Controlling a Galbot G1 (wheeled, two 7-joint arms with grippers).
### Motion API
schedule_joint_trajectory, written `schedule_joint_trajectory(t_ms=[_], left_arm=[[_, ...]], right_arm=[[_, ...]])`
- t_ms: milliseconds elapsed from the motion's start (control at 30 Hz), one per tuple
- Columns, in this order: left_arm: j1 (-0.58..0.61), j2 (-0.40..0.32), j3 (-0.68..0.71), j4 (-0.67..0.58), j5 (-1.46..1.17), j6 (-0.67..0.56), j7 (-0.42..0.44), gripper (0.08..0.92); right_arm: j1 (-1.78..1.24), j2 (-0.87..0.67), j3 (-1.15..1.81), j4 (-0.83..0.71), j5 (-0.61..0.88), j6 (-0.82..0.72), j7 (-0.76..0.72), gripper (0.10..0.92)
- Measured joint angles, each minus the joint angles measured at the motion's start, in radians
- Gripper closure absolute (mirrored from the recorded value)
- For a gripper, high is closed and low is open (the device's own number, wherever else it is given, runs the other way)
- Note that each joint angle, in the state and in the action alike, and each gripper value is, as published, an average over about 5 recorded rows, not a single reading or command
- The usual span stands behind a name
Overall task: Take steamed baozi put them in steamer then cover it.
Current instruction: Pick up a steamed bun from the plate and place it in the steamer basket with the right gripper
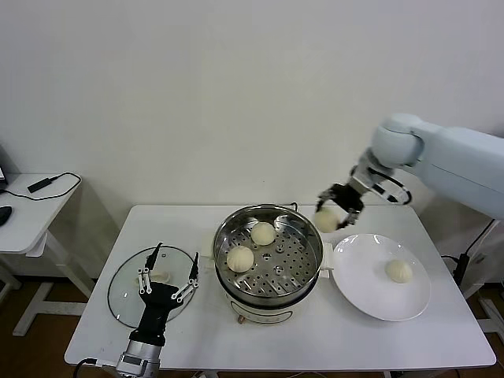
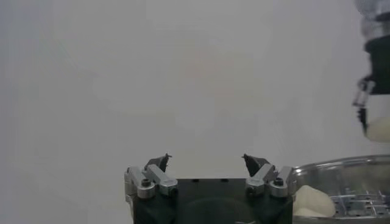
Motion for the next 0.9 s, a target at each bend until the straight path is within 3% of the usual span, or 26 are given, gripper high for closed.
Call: schedule_joint_trajectory(t_ms=[400, 900], left_arm=[[0.004, -0.003, -0.009, -0.010, -0.006, -0.008, -0.004, 0.177], [0.000, -0.010, -0.012, 0.002, -0.007, -0.012, -0.004, 0.177]], right_arm=[[-0.014, 0.129, -0.017, 0.131, -0.153, 0.147, 0.013, 0.330], [-0.112, 0.179, -0.003, 0.176, -0.333, 0.272, 0.019, 0.319]])
